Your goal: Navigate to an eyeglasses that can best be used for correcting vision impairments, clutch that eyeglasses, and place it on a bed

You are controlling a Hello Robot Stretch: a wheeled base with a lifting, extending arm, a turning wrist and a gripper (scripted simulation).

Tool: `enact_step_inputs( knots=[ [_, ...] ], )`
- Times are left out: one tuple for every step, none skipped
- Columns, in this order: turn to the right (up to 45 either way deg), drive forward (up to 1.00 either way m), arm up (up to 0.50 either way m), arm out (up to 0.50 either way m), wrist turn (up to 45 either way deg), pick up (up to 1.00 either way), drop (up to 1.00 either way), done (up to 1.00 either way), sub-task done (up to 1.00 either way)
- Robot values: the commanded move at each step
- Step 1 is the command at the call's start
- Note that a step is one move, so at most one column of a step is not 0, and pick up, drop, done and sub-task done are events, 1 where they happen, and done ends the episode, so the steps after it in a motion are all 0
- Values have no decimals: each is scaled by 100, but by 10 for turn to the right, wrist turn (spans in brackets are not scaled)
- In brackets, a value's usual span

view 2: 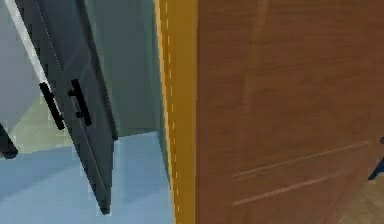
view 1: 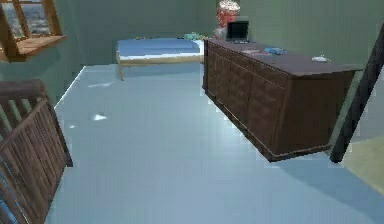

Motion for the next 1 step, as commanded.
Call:
enact_step_inputs(
  knots=[
    [450,0,0,0,0,0,0,0,0]
  ],
)
